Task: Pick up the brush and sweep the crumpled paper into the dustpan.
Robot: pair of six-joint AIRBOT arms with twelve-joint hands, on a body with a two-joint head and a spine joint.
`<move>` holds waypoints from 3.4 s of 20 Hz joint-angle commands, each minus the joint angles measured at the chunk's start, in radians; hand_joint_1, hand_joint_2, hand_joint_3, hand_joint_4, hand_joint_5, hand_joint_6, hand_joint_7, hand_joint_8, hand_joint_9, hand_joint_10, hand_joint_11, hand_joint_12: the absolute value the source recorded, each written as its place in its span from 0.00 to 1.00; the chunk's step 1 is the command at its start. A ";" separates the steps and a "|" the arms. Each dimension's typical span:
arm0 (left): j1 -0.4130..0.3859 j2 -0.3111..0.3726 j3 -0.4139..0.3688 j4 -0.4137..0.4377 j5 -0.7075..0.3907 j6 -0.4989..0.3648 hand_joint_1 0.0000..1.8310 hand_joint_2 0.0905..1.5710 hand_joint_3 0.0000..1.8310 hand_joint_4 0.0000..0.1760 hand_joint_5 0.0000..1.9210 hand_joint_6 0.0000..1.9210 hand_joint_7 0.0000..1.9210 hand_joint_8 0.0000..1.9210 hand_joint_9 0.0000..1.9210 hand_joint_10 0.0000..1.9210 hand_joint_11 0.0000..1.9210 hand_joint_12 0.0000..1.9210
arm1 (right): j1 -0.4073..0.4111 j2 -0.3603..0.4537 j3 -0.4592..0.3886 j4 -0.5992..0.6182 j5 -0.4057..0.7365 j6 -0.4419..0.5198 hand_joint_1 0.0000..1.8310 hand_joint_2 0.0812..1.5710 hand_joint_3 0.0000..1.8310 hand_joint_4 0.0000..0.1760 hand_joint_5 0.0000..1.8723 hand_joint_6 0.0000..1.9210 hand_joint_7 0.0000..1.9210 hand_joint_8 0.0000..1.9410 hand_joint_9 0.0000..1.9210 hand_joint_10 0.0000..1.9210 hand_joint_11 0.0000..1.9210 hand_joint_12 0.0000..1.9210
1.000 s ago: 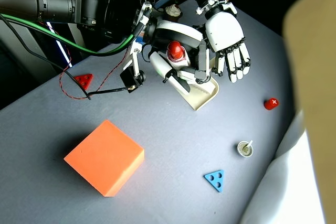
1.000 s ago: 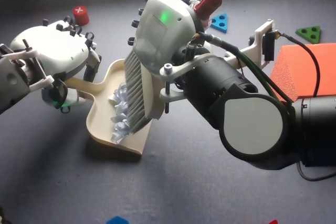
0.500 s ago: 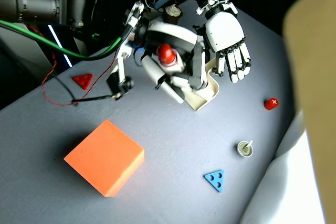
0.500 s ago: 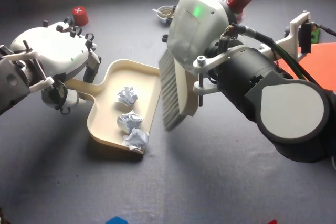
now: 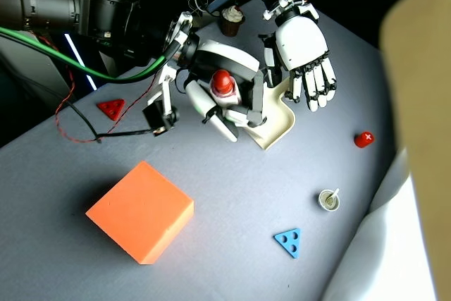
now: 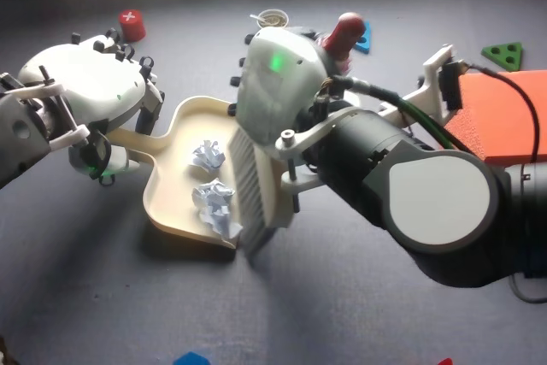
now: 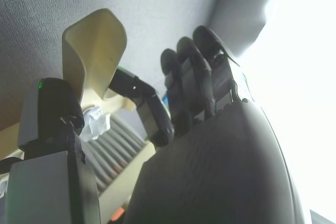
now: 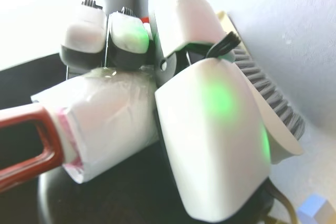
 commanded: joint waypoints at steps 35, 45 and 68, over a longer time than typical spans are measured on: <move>-0.028 -0.002 0.011 0.023 -0.082 0.009 0.54 0.74 0.00 0.41 0.43 0.63 0.20 0.00 0.17 0.00 0.00 0.40 | -0.083 0.308 -0.282 -0.299 -0.219 0.193 0.83 0.75 0.00 0.19 0.50 1.00 0.54 1.00 0.67 1.00 0.67 1.00; -0.023 0.002 0.009 0.021 -0.084 0.009 0.47 0.66 0.00 0.40 0.37 0.01 0.19 0.00 0.14 0.00 0.00 0.39 | -0.102 0.376 -0.393 -0.291 -0.232 0.102 0.83 0.75 0.00 0.16 0.49 1.00 0.54 1.00 0.67 1.00 0.67 1.00; -0.271 0.109 -0.151 -0.135 -0.010 0.204 0.36 0.69 0.00 0.49 0.32 0.00 0.21 0.00 0.18 0.00 0.00 0.40 | -0.101 0.593 -0.564 -0.008 -0.218 0.088 0.00 0.52 0.00 0.00 0.11 0.00 0.13 0.00 0.12 0.00 0.11 0.02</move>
